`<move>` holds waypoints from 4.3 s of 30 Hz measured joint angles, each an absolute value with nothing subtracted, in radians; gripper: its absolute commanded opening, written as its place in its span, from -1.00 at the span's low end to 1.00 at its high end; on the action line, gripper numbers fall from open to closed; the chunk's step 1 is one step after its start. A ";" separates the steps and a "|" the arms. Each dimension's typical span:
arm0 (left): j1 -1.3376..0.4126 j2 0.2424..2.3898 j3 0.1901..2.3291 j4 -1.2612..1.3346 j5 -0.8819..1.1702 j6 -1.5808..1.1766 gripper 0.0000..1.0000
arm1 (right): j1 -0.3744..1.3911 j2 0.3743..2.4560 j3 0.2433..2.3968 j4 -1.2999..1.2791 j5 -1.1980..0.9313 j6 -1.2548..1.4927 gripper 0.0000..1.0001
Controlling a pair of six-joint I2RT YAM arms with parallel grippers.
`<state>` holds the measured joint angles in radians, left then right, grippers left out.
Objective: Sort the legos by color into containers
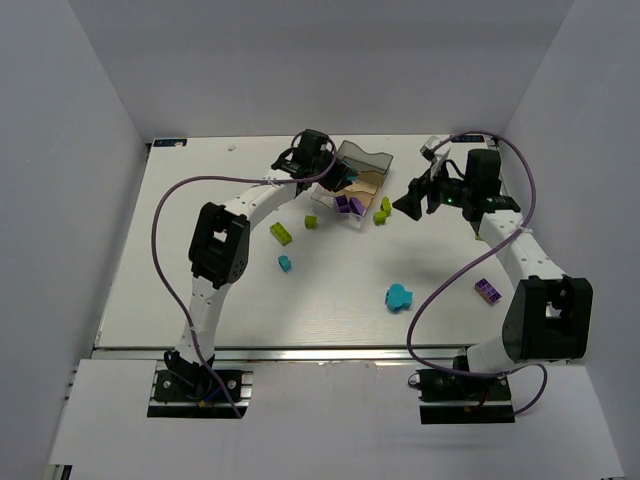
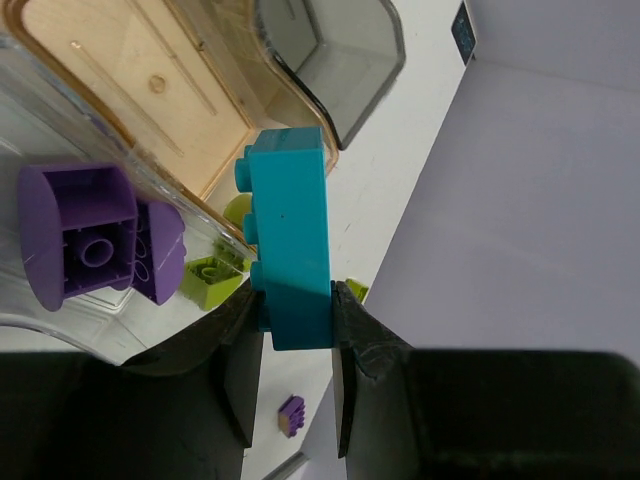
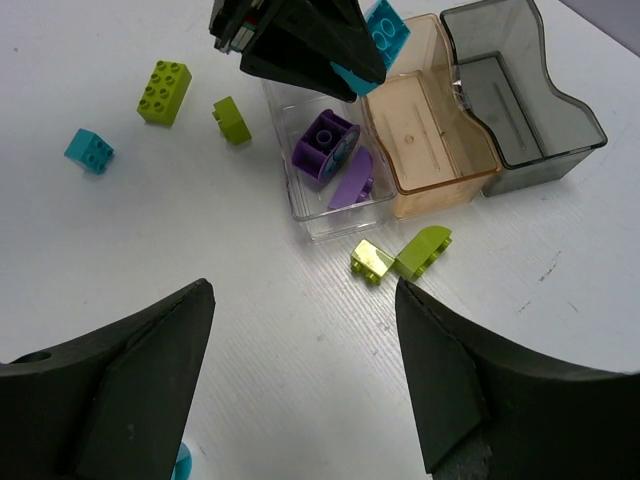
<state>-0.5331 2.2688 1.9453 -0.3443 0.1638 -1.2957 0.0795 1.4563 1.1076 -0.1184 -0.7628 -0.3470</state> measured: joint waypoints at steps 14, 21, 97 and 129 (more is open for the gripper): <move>-0.533 2.462 2.128 -0.396 0.155 -1.432 -0.32 | 0.047 1.394 1.054 -0.094 -0.792 -0.323 0.67; -0.533 2.473 2.134 -0.397 0.154 -1.451 0.24 | 0.046 1.373 1.027 -0.105 -0.805 -0.334 0.73; -0.533 0.648 0.529 -0.438 -0.228 -1.005 0.60 | 0.307 1.161 0.544 -0.518 -0.377 -0.953 0.76; -0.533 0.813 0.458 -0.095 0.098 -1.019 0.58 | 0.309 1.172 0.618 -0.472 -0.519 -0.946 -0.80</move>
<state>-0.5327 0.8135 0.4583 -0.0948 0.0982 -1.0187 0.3088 1.1721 0.6178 -0.4717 -0.5186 -0.9463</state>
